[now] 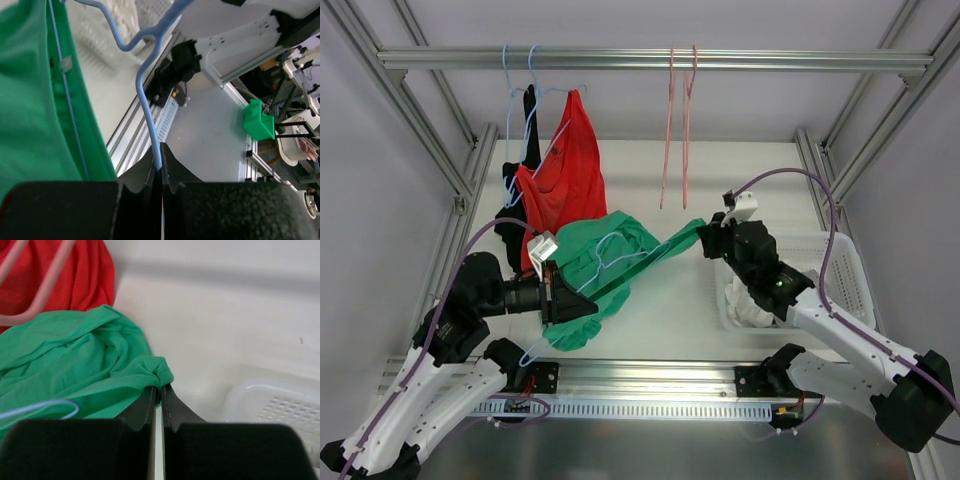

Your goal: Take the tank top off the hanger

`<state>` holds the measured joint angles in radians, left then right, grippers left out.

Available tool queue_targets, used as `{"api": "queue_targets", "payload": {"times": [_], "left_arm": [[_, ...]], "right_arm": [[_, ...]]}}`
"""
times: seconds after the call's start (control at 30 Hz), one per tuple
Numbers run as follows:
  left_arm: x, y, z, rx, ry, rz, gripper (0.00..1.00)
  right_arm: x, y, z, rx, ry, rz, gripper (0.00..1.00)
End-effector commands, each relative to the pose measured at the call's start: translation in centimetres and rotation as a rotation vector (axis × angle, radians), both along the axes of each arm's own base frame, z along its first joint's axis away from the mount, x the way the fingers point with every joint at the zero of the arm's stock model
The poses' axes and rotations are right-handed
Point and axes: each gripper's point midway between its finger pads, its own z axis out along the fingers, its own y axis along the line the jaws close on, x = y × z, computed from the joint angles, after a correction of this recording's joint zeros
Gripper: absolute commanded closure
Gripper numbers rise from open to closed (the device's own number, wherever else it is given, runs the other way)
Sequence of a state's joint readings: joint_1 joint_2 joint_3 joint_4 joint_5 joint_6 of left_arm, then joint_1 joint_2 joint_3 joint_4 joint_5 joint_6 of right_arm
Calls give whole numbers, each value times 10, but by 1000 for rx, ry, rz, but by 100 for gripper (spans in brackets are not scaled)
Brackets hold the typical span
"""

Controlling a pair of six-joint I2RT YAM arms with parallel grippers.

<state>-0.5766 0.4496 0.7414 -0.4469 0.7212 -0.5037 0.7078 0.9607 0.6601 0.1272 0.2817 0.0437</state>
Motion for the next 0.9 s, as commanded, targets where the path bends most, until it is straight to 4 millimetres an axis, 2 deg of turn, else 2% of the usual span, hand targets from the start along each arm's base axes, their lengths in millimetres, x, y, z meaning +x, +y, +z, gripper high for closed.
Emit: {"api": "queue_targets", "payload": {"times": [0.0, 0.03, 0.07, 0.17, 0.2, 0.23, 0.27, 0.3, 0.33, 0.37, 0.4, 0.43, 0.47, 0.5, 0.53, 0.6, 0.63, 0.7, 0.73, 0.83, 0.87], "left_arm": [[-8, -8, 78, -222, -164, -57, 100], [-6, -12, 84, -262, -182, -65, 100], [-8, -15, 115, -375, -269, -91, 100], [-2, -27, 153, -505, -404, -113, 100], [-1, -32, 161, -524, -438, -121, 100], [2, -34, 181, -564, -488, -93, 100], [-5, -48, 191, -590, -564, -137, 100], [-7, -53, 202, -613, -615, -142, 100], [-7, -54, 225, -649, -721, -102, 100], [-15, -63, 238, -698, -757, -125, 100], [-13, -62, 258, -735, -830, -76, 100], [-12, -63, 267, -764, -860, -52, 100], [-6, -69, 272, -779, -877, -27, 100], [-7, -64, 289, -845, -926, 13, 100], [7, -66, 294, -849, -950, 100, 100], [15, -56, 308, -919, -992, 200, 100], [25, -55, 308, -924, -1004, 261, 100], [25, -51, 309, -967, -1042, 291, 100], [22, -44, 315, -1028, -1081, 319, 100], [26, -38, 320, -1058, -1081, 366, 100], [26, -38, 319, -1050, -1082, 368, 100]], "right_arm": [[-20, 12, 29, -20, 42, 143, 100], [-27, 9, 43, 1, 21, 159, 100], [-32, 10, 63, 23, -12, 182, 100], [-56, -1, 106, 72, -76, 227, 100], [-66, -3, 134, 110, -121, 254, 100], [-73, -7, 144, 116, -128, 264, 100], [-90, -5, 162, 149, -157, 335, 100], [-103, -9, 185, 184, -181, 359, 100], [-111, -9, 196, 218, -185, 379, 100], [-125, -6, 207, 242, -197, 443, 100], [-135, -7, 219, 261, -206, 477, 100], [-142, -5, 224, 273, -201, 508, 100], [-152, 1, 225, 287, -178, 569, 100], [-158, 4, 226, 298, -162, 601, 100], [-162, 9, 222, 320, -124, 625, 100], [-167, 22, 207, 325, -49, 689, 100], [-164, 29, 187, 315, 7, 693, 100], [-160, 39, 163, 284, 52, 685, 100], [-156, 43, 139, 256, 95, 668, 100], [-146, 53, 111, 238, 128, 626, 100], [-142, 56, 96, 228, 146, 606, 100]]}}
